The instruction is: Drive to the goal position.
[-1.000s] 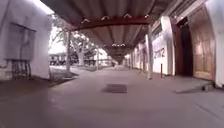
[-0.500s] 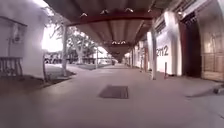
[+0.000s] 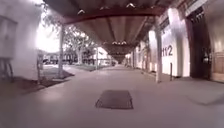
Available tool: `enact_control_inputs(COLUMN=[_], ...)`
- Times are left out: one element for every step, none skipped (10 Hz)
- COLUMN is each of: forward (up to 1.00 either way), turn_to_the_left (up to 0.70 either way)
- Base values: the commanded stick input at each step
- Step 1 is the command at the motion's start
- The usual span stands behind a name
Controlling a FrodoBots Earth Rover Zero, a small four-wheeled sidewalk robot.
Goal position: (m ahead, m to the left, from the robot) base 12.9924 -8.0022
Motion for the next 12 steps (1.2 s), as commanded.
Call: enact_control_inputs(forward=[0.85, 0.85, 0.85, 0.85, 0.85, 0.85, 0.85, 0.85, 0.85, 0.85, 0.85, 0.85], turn_to_the_left=[0.00, 0.00, 0.00, 0.00, 0.00, -0.10, -0.23, -0.34, -0.14, 0.00, 0.00, 0.00])
